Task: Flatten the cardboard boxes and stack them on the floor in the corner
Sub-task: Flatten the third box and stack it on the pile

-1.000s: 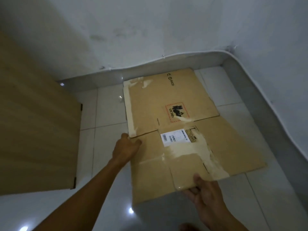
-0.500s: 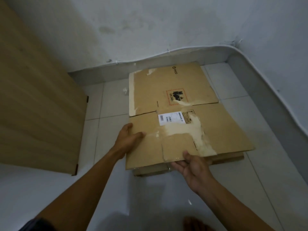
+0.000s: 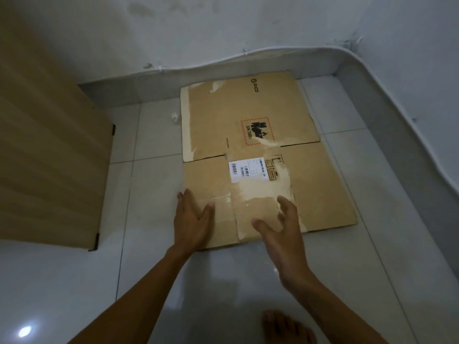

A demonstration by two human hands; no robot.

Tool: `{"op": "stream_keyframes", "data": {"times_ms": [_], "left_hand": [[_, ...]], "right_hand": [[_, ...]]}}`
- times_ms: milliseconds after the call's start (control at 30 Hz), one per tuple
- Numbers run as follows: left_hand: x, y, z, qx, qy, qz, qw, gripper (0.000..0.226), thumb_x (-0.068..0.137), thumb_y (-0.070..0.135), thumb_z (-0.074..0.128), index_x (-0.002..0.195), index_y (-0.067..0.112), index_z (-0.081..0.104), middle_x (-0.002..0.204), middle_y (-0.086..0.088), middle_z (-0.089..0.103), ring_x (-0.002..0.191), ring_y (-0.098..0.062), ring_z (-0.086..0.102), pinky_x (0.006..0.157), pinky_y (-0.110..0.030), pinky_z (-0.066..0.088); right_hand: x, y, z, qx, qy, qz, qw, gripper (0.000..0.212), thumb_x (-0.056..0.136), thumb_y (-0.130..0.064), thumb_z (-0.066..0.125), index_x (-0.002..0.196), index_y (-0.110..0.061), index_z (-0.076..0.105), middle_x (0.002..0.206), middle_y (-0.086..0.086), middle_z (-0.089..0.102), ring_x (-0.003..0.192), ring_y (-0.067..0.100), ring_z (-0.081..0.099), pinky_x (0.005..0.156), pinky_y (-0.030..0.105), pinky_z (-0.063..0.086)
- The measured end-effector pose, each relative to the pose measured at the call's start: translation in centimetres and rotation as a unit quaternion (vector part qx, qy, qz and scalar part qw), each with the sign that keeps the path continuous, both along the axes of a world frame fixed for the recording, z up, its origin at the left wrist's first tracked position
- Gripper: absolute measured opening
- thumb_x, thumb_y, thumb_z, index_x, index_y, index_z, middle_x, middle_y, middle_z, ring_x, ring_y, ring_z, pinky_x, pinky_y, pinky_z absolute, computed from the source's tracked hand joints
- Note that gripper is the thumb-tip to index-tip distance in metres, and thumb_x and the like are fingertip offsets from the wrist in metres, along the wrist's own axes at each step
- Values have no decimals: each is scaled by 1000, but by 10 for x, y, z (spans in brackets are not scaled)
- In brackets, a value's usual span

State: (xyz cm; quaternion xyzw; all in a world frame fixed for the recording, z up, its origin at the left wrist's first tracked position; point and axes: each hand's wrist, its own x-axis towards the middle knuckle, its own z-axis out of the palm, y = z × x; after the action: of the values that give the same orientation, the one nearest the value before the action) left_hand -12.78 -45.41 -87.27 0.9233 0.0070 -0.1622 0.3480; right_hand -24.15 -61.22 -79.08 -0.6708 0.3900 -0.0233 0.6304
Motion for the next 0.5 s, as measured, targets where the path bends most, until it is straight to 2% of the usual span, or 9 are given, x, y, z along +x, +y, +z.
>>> {"op": "stream_keyframes", "data": {"times_ms": [33,100,133,200,300,400,500], "left_hand": [[-1,-3,-1,12,-6,2,1000,86,91,55,48,152,14,3,161,-11,4,147,-29,12,118,-45,17],[-1,-9,-4,41,-29,4,999,88,89,58,47,151,12,5,160,-15,3,146,-31,11,117,-46,15],[-1,-11,-6,58,-38,1,998,87,90,59,44,151,11,6,160,-17,3,146,-32,9,117,-47,13],[-1,-16,-13,103,-52,-4,993,86,89,62,31,151,9,4,159,-19,-1,147,-32,1,118,-48,4],[-3,-23,-25,175,-107,-71,976,79,90,58,10,151,12,-6,159,-16,-13,145,-26,-19,116,-49,-13],[4,-23,-32,190,-117,-137,965,76,90,63,9,151,22,-11,157,-4,-23,143,-20,-26,112,-47,-20],[7,-23,-33,201,-106,-144,963,83,85,72,13,150,27,-11,158,-3,-21,144,-21,-24,111,-46,-21]], "right_hand": [[5,-8,-10,-124,-4,56,991,73,81,-33,69,141,-35,27,154,-1,24,141,21,24,113,50,28],[15,-30,-39,-329,56,192,923,78,82,-62,50,146,-33,17,160,5,1,146,28,1,115,56,5],[18,-42,-54,-399,93,248,878,84,79,-73,35,148,-32,12,160,8,-6,146,31,-7,112,57,-2],[23,-63,-77,-487,119,315,806,93,72,-82,13,149,-31,9,159,13,-7,144,35,-10,109,62,-4],[28,-80,-95,-527,130,371,754,92,70,-85,4,148,-35,0,158,12,-10,143,32,-16,107,66,-7],[30,-83,-105,-530,125,379,748,88,74,-84,9,148,-36,-1,158,12,-10,144,31,-16,107,67,-10],[31,-82,-108,-531,136,382,744,89,75,-84,14,149,-35,4,159,12,-6,145,31,-12,108,68,-7]]}}
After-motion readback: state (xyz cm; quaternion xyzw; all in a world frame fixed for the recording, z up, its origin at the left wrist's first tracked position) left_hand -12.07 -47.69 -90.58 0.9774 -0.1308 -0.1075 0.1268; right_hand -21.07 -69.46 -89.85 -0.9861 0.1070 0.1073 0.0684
